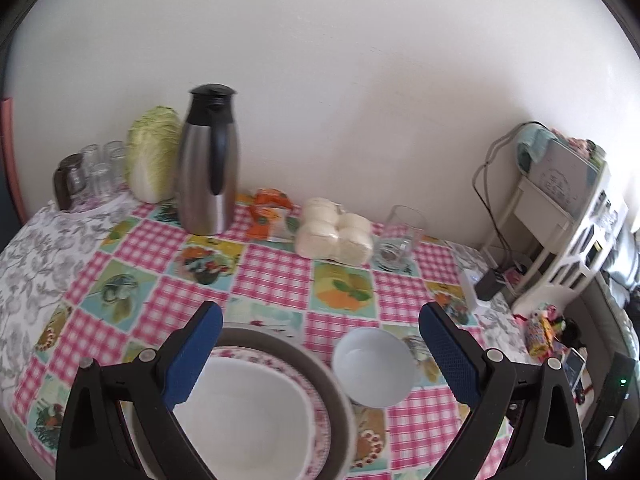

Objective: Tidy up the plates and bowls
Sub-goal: 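Withdraw both grippers and move them to the pale blue bowl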

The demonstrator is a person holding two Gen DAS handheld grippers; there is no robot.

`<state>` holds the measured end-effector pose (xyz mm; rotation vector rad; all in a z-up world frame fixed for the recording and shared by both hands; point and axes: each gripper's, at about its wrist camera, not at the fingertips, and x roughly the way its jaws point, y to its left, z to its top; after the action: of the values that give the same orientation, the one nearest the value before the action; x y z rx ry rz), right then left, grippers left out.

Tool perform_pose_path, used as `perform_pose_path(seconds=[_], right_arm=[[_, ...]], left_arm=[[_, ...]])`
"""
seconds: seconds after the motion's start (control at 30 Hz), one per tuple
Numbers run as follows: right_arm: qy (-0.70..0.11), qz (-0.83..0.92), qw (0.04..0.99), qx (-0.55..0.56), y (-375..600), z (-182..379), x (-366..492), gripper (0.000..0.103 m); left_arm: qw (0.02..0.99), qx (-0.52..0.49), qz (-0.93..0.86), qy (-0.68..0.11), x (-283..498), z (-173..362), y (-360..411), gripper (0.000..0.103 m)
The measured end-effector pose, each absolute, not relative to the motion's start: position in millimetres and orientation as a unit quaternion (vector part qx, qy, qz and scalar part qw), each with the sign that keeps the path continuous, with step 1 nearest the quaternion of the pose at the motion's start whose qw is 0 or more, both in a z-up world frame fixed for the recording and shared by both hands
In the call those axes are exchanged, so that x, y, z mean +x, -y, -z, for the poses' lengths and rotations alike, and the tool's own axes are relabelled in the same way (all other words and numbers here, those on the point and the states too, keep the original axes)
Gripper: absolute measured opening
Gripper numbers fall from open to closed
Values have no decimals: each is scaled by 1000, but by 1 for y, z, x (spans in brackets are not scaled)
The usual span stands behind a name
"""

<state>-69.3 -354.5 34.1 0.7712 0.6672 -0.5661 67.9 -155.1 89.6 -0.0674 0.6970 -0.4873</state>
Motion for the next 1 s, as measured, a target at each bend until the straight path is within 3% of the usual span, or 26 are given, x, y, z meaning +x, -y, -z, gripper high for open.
perform_pose_path(seconds=[0.63, 0.7, 0.77, 1.0], right_arm=[[-337, 274, 813, 388, 393, 11, -51, 103], [-341, 274, 812, 386, 395, 17, -45, 103], [-346, 271, 813, 382, 395, 23, -39, 103], [-366, 258, 812, 375, 393, 43, -19, 103]], left_arm=[[875, 71, 259, -403, 86, -19, 244, 98], [875, 76, 257, -403, 89, -14, 247, 96], [875, 76, 254, -405, 92, -11, 248, 87], [874, 98, 235, -415, 101, 6, 257, 82]])
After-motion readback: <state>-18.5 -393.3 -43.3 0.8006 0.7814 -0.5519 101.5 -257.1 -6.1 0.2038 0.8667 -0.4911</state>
